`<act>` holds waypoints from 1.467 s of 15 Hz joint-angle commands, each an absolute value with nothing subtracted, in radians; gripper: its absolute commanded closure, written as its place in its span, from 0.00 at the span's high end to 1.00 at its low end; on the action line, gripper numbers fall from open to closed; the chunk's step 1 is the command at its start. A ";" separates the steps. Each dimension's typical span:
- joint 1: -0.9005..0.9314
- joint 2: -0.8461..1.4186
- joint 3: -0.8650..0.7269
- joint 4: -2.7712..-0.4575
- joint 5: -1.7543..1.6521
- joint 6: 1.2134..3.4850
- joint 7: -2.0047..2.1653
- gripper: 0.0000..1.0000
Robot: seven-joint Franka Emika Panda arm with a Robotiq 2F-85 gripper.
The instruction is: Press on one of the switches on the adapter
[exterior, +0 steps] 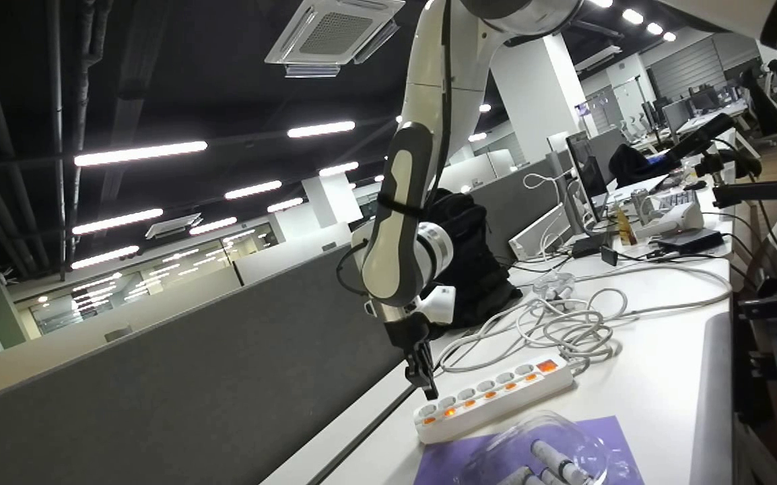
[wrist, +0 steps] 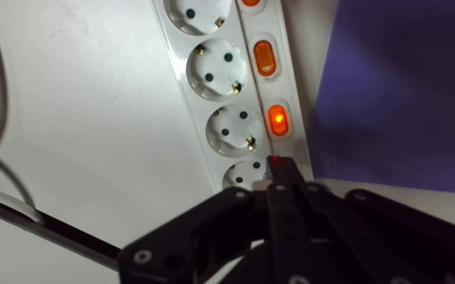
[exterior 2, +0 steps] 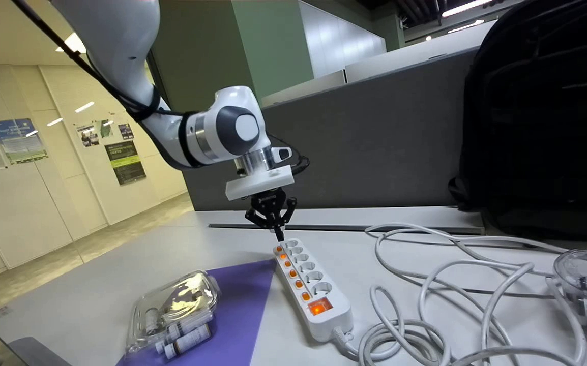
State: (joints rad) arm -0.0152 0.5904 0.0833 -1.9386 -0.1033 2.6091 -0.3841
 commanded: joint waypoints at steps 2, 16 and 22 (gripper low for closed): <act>-0.034 0.580 0.092 -1.958 -0.097 2.620 -0.372 0.00; -0.070 0.592 0.114 -1.996 -0.056 2.601 -0.388 0.00; -0.102 0.614 0.133 -1.983 -0.013 2.599 -0.399 0.00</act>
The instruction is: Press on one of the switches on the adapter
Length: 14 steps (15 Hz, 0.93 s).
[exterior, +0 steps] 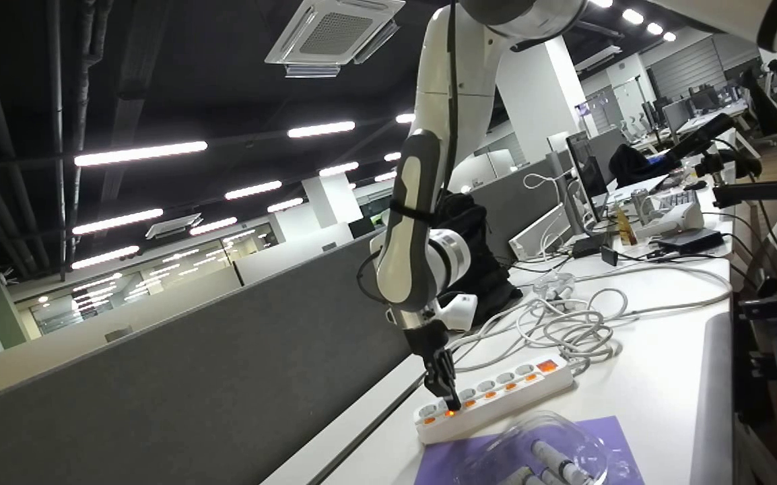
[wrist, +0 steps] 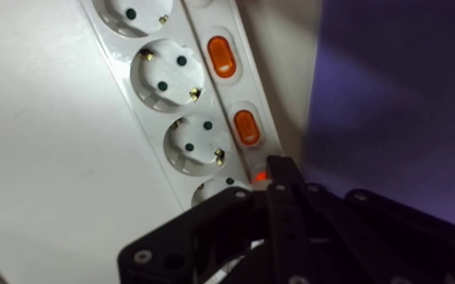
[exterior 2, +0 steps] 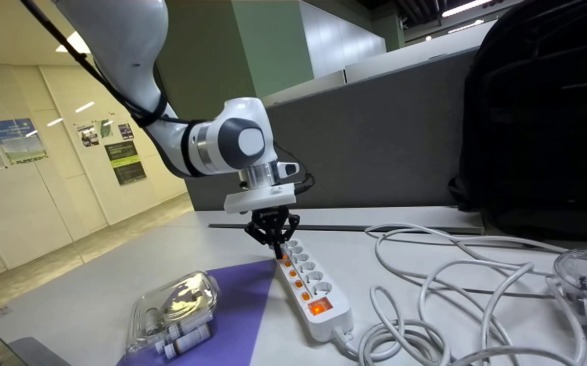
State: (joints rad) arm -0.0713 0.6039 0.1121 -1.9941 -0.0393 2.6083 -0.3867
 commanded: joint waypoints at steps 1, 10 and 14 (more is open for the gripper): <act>-0.106 0.618 0.135 -1.982 -0.008 2.601 -0.400 0.00; -0.154 0.639 0.173 -1.958 0.055 2.589 -0.434 0.00; -0.207 0.658 0.209 -1.934 0.133 2.556 -0.468 0.00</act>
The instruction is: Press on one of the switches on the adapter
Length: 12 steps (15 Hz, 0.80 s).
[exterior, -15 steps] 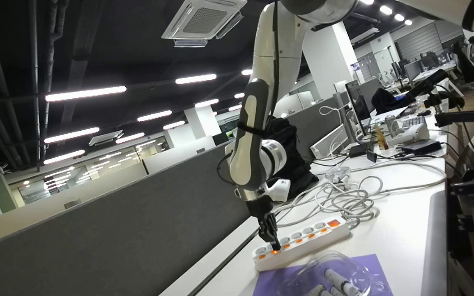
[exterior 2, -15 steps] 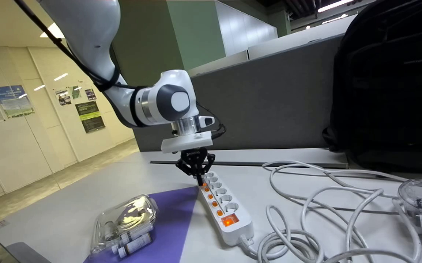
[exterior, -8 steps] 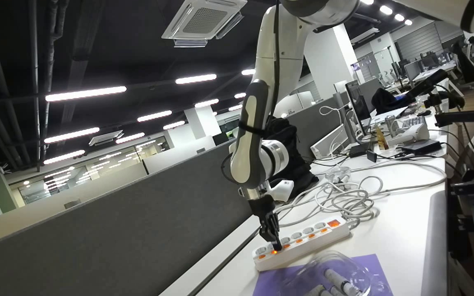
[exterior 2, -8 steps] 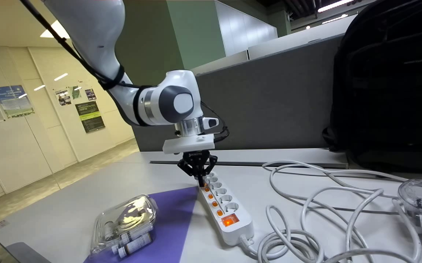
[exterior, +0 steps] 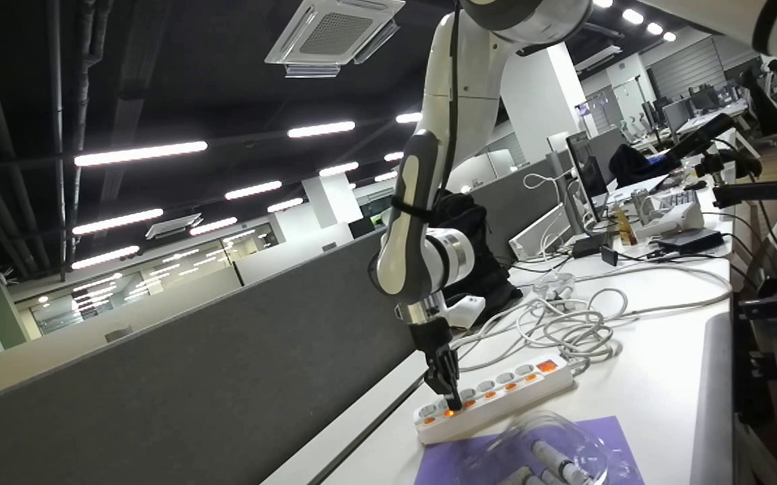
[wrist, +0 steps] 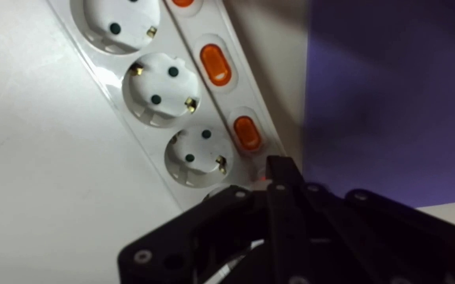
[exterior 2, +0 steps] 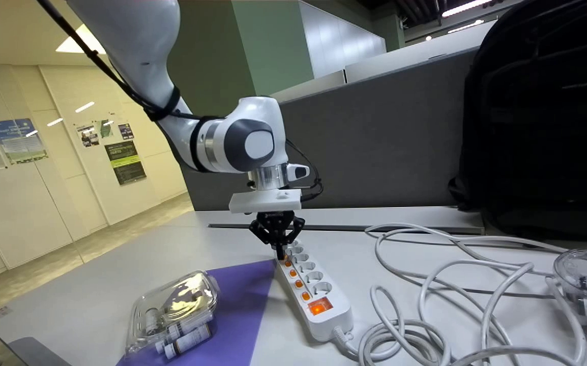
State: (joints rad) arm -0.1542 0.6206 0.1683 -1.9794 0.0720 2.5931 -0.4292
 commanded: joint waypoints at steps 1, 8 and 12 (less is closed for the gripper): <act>-0.227 0.667 0.220 -1.924 0.163 2.539 -0.481 0.00; -0.254 0.724 0.195 -1.847 0.253 2.441 -0.462 0.00; -0.254 0.726 0.197 -1.826 0.274 2.396 -0.482 0.00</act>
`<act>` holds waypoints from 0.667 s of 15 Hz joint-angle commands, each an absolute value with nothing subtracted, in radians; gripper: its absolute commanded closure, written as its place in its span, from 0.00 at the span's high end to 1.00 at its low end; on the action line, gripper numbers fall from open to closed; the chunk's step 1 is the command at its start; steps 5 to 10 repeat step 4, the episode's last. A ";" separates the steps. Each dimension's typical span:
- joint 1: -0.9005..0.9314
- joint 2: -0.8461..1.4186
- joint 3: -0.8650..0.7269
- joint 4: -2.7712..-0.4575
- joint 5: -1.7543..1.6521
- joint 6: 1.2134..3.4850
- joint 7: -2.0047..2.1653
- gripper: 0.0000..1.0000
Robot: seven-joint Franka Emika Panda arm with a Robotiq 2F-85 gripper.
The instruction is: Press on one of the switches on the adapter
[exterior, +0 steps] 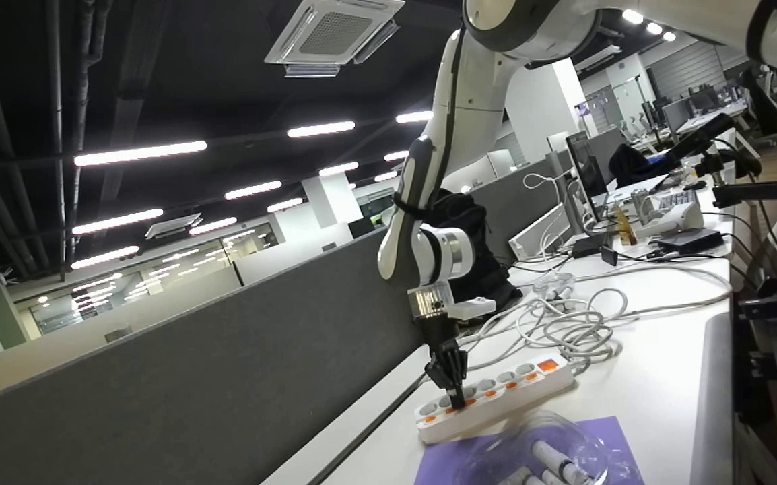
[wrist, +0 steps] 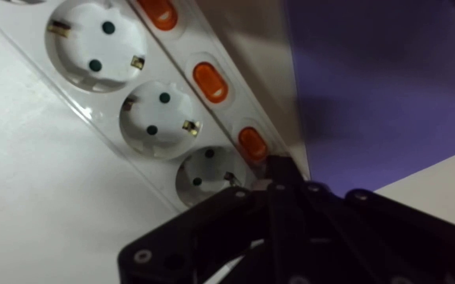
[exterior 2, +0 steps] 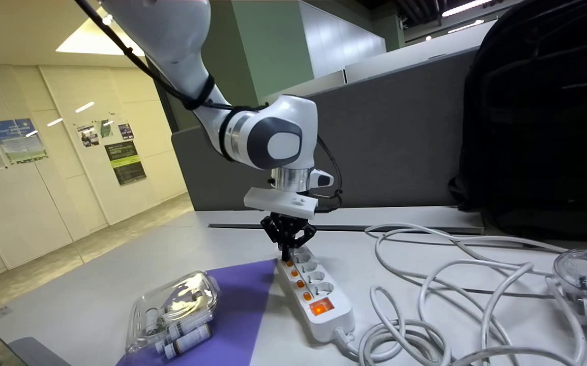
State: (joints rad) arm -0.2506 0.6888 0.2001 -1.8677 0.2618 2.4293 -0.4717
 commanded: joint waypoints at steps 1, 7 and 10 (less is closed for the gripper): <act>-0.256 0.716 0.204 -1.828 0.278 2.392 -0.490 0.00; -0.252 0.657 0.220 -1.867 0.279 2.407 -0.516 0.00; -0.252 0.657 0.220 -1.867 0.279 2.407 -0.516 0.00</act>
